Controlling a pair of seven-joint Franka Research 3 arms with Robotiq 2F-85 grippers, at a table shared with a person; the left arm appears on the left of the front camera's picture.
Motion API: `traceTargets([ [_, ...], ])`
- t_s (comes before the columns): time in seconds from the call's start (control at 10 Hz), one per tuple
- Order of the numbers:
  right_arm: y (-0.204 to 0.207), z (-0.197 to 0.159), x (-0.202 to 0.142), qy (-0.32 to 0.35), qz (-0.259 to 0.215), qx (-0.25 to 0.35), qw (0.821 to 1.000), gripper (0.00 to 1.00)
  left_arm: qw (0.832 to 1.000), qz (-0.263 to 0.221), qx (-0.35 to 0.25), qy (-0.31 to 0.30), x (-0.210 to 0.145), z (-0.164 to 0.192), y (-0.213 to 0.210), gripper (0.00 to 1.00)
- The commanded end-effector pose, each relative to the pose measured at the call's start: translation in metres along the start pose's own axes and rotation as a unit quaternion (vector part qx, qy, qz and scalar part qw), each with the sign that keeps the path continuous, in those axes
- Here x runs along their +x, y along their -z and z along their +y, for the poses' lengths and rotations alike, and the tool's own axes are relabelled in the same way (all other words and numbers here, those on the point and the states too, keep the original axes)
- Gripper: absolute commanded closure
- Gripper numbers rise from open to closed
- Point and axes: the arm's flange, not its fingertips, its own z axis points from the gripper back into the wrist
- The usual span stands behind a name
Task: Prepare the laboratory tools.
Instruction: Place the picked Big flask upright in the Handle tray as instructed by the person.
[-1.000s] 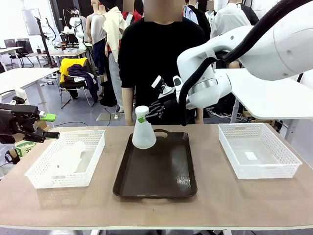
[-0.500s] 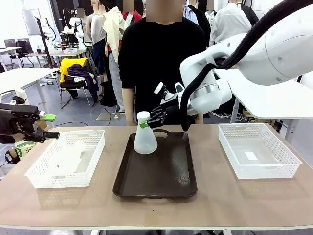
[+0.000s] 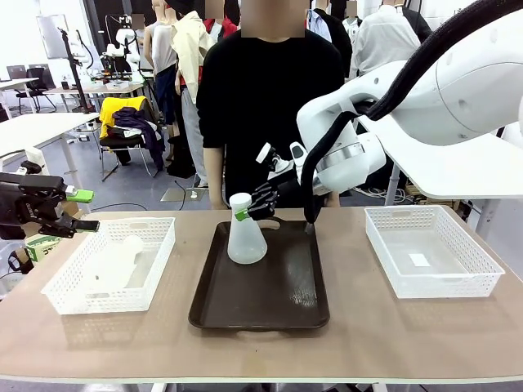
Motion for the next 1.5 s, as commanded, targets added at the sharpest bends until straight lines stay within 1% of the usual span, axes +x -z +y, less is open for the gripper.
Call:
traceTargets([
  [0.0, 0.002, -0.001, 0.0, 0.018, 0.021, 0.007, 1.0, 0.64, 1.0, -0.006, -0.008, 0.004, 0.0, 0.0, -0.001, 0.0],
  [0.1, 0.0, -0.002, 0.0, 0.025, 0.03, 0.005, 0.999, 0.44, 1.0, -0.006, -0.008, 0.004, 0.0, 0.0, -0.001, 0.0],
  [0.3, -0.002, -0.002, 0.0, 0.028, 0.033, 0.003, 0.999, 0.05, 1.0, -0.006, -0.008, 0.004, 0.0, 0.0, -0.001, 0.0],
  [0.4, -0.003, -0.003, -0.001, 0.03, 0.036, 0.003, 0.999, 0.0, 1.0, -0.006, -0.008, 0.004, 0.0, 0.0, -0.001, 0.0],
  [0.6, -0.008, -0.001, -0.005, 0.045, 0.064, 0.002, 0.997, 0.0, 1.0, -0.006, -0.008, 0.004, 0.0, 0.0, -0.001, 0.0],
  [0.9, -0.02, 0.002, -0.013, 0.057, 0.071, -0.01, 0.996, 0.0, 1.0, -0.006, -0.008, 0.004, 0.0, 0.0, -0.001, 0.0],
  [1.0, -0.022, 0.001, -0.012, 0.073, 0.079, -0.012, 0.994, 0.0, 1.0, -0.006, -0.008, 0.004, 0.0, 0.0, -0.001, 0.0],
  [1.1, -0.013, -0.004, -0.012, 0.049, 0.056, -0.005, 0.997, 0.0, 1.0, -0.006, -0.008, 0.004, 0.0, 0.0, -0.001, 0.0],
  [1.4, -0.013, -0.004, -0.012, 0.049, 0.056, -0.005, 0.997, 0.0, 1.0, -0.006, -0.008, 0.004, 0.0, 0.0, -0.001, 0.0],
])
